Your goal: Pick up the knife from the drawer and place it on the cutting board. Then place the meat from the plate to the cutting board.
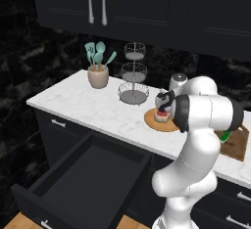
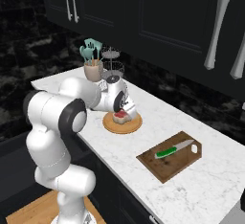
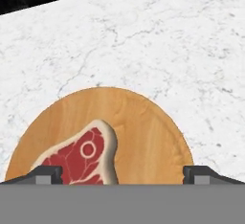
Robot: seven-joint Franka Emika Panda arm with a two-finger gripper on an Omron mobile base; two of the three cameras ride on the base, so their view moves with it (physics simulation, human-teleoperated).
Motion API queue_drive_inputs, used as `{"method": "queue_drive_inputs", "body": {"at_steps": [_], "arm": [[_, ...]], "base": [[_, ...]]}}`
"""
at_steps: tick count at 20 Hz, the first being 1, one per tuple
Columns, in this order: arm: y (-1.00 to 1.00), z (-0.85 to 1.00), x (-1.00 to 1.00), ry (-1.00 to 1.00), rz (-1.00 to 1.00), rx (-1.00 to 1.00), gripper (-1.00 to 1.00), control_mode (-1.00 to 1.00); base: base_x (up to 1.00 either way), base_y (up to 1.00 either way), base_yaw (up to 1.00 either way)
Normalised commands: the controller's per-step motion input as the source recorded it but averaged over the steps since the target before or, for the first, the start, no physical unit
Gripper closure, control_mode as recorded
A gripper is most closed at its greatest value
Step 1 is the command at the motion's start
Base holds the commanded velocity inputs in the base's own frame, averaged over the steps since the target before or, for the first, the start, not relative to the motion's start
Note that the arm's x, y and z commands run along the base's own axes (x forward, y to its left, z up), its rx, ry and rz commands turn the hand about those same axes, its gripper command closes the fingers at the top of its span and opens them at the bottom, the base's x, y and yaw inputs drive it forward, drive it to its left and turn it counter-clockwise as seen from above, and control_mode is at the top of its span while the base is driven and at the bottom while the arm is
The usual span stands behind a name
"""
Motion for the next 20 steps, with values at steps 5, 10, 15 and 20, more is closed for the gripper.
{"method": "queue_drive_inputs", "body": {"at_steps": [5, 10, 15, 20], "arm": [[0.07, -0.18, 0.11, 0.00, -0.13, 0.07, -1.00, -1.00], [0.09, -0.07, 0.22, 0.00, -0.12, 0.05, -1.00, -1.00], [0.02, -0.04, 0.35, 0.00, -0.09, 0.02, -1.00, -1.00], [0.00, -0.18, 0.10, 0.00, -0.03, 0.00, -1.00, -1.00]], "base": [[0.00, 0.00, 0.00], [0.00, 0.00, 0.00], [0.00, 0.00, 0.00], [0.00, 0.00, 0.00]]}}
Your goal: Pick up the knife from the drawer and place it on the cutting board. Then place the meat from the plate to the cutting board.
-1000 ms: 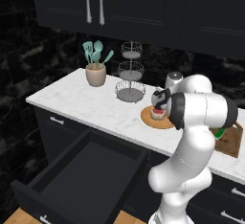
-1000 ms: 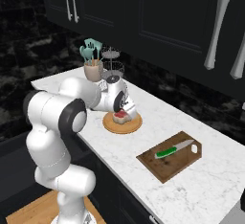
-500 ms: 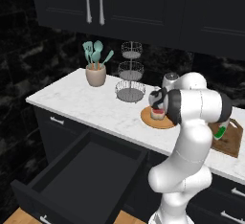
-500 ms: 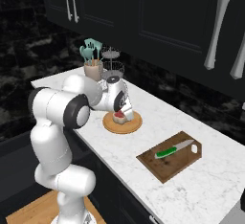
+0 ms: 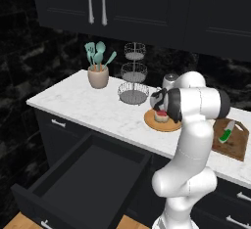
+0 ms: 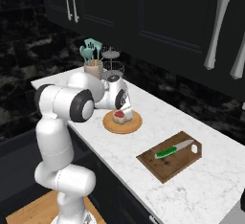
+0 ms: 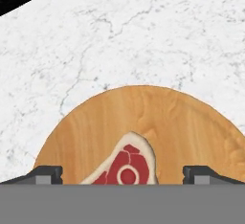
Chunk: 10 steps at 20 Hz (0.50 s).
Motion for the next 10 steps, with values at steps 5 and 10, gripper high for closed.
{"method": "queue_drive_inputs", "body": {"at_steps": [5, 10], "arm": [[0.00, -0.12, 0.00, 0.00, -0.01, 0.00, -1.00, -1.00], [0.00, -0.11, 0.02, 0.02, 0.00, 0.00, -1.00, -1.00]], "base": [[0.00, 0.00, 0.00], [0.00, 0.00, 0.00]]}}
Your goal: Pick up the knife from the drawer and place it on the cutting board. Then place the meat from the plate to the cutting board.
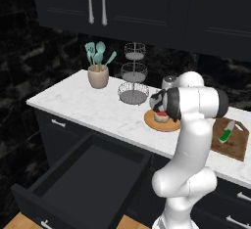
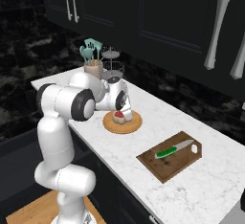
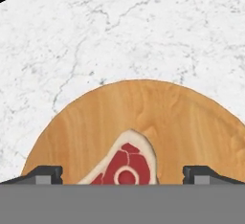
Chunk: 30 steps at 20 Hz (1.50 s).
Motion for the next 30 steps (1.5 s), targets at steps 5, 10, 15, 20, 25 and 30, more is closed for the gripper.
{"method": "queue_drive_inputs", "body": {"at_steps": [5, 10, 15, 20, 25, 30], "arm": [[0.00, -0.21, 0.16, 0.04, 0.00, 0.00, -1.00, -1.00], [0.00, -0.18, 0.23, 0.06, 0.00, 0.00, -1.00, -1.00], [0.00, -0.08, 0.38, 0.07, 0.00, 0.00, -1.00, -1.00], [0.05, -0.18, 0.07, 0.03, 0.00, 0.00, 1.00, -1.00], [0.13, -0.20, -0.31, 0.00, 0.00, 0.00, 1.00, -1.00], [0.15, -0.07, -0.34, 0.00, 0.00, 0.00, 1.00, -1.00]], "base": [[0.00, 0.00, 0.00], [0.00, 0.00, 0.00], [0.00, 0.00, 0.00], [0.00, 0.00, 0.00], [0.00, 0.00, 0.00], [0.00, 0.00, 0.00]]}}
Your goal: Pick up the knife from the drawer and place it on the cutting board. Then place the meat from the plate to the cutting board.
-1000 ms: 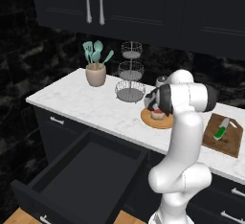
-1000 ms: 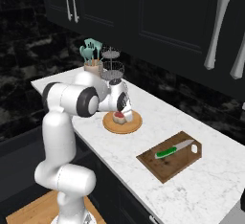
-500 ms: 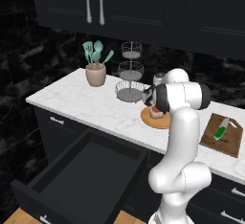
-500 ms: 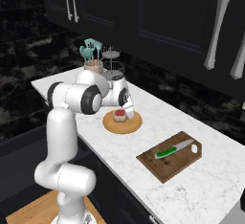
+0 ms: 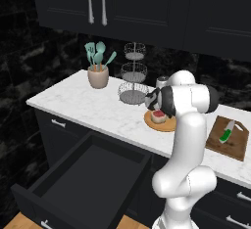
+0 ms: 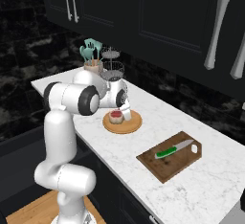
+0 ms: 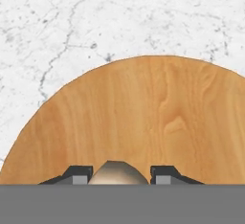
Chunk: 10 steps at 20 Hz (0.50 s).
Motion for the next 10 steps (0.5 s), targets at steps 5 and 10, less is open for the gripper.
{"method": "queue_drive_inputs", "body": {"at_steps": [5, 10], "arm": [[0.00, 0.08, -0.18, 0.00, -0.01, 0.00, 1.00, -1.00], [-0.12, 0.27, -0.02, 0.00, -0.09, 0.02, 1.00, -1.00]], "base": [[0.00, 0.00, 0.00], [0.00, 0.00, 0.00]]}}
